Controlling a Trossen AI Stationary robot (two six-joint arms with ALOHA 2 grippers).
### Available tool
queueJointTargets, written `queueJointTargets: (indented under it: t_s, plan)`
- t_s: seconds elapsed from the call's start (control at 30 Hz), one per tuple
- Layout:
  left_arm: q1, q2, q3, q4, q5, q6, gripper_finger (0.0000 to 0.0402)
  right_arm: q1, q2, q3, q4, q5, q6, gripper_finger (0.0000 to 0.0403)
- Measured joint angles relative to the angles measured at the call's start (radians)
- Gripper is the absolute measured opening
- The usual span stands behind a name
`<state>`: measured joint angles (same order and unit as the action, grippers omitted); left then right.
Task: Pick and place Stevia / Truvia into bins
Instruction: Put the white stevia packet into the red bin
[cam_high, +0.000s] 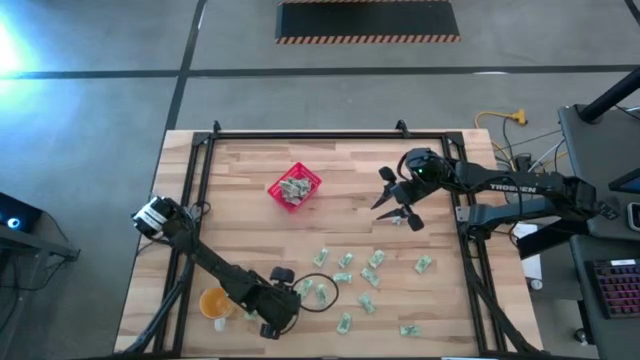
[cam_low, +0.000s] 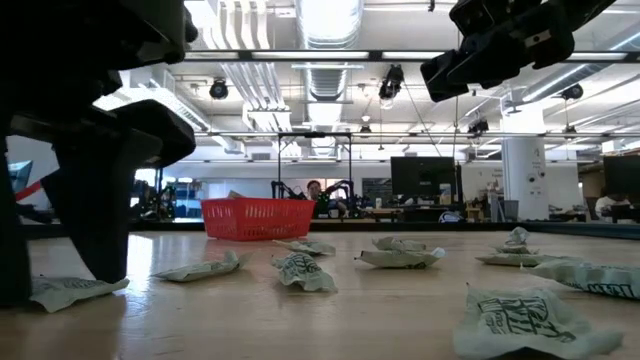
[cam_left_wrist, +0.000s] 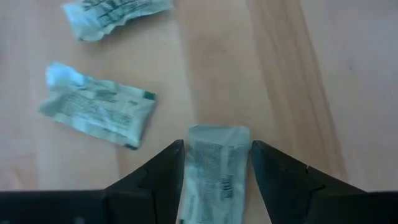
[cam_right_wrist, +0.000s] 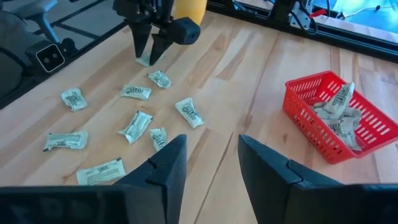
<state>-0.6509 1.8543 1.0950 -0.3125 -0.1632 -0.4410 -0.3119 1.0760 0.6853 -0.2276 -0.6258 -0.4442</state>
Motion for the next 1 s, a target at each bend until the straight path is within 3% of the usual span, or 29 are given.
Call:
queueJointTargets:
  t_s: [0.27,0.57,0.73,1.0]
  plan:
    - [-0.012,0.006,0.0,-0.001,-0.03,0.001,0.0157,0.0,0.0,0.0,0.0,0.0,0.005,0.0131]
    - [-0.012,0.005,0.001,-0.01,-0.031,0.012,0.0079,0.0,0.0,0.0,0.0,0.0,0.007,0.0127]
    - [-0.01,-0.003,0.003,-0.021,-0.044,0.119,0.0041,0.0,0.001,0.0,0.001,0.0,0.007,0.0123]
    - [0.017,-0.082,0.0,-0.069,-0.238,0.321,0.0002,0.0,0.001,0.0,0.001,0.0,0.007,0.0122]
